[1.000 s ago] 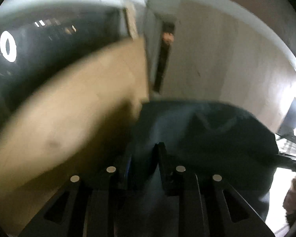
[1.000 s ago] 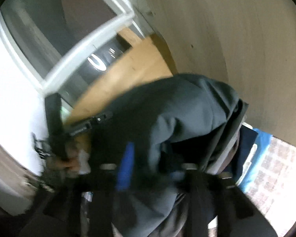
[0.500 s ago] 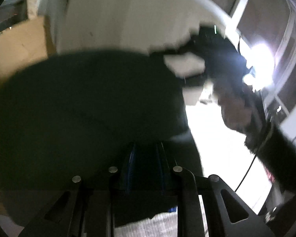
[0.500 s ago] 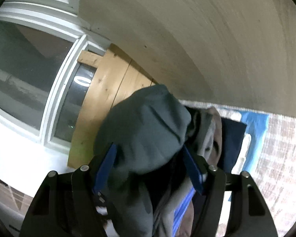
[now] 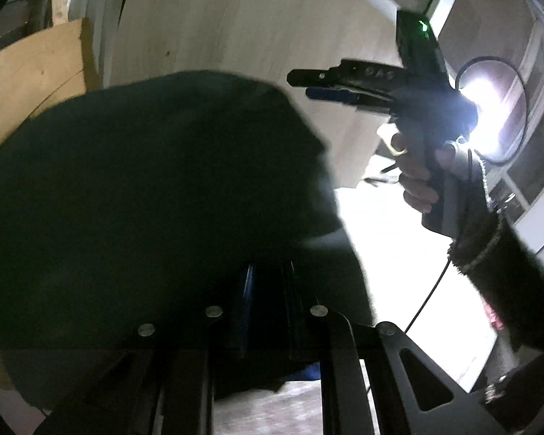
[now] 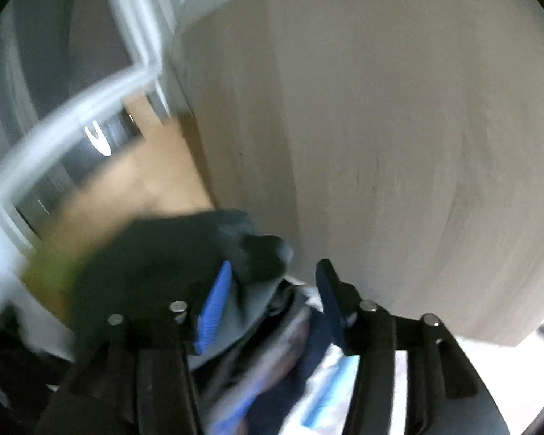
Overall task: Fold clothes
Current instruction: 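Lower the folded pants onto the clothes stack and open both grippers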
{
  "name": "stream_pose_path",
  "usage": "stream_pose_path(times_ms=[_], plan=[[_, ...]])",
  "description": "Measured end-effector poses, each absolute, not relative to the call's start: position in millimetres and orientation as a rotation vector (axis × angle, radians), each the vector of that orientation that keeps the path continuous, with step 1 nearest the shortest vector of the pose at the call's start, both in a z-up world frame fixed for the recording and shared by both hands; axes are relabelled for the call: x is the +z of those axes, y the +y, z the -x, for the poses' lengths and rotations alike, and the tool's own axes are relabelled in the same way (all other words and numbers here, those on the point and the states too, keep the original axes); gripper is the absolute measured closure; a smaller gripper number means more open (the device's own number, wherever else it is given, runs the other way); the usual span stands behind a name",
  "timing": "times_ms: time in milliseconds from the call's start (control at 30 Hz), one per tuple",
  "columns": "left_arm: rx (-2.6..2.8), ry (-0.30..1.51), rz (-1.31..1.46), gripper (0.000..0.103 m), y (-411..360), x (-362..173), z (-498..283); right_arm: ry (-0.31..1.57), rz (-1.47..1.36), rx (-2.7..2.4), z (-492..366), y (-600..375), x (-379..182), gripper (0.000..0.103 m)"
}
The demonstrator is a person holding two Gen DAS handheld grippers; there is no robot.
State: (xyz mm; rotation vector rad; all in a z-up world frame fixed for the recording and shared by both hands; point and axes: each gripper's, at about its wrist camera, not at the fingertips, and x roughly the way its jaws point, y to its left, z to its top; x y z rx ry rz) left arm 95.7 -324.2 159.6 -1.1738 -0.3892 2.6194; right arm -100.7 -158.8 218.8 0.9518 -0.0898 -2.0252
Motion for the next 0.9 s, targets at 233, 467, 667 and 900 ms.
stream_pose_path(times_ms=[233, 467, 667, 900], plan=[[2.670, -0.217, 1.092, 0.056, -271, 177, -81, -0.235, -1.170, -1.839, 107, -151, 203, 0.047], [2.755, 0.083, 1.204, 0.095, -242, 147, -59, -0.178, -1.225, -1.843, 111, -175, 187, 0.057], [2.690, -0.037, 1.136, 0.100, -267, 160, -62, -0.061, -1.060, -1.883, 100, -190, 209, 0.094], [2.604, -0.081, 1.207, 0.095, -278, 144, -51, 0.131, -1.055, -2.053, 109, -197, 193, 0.088]])
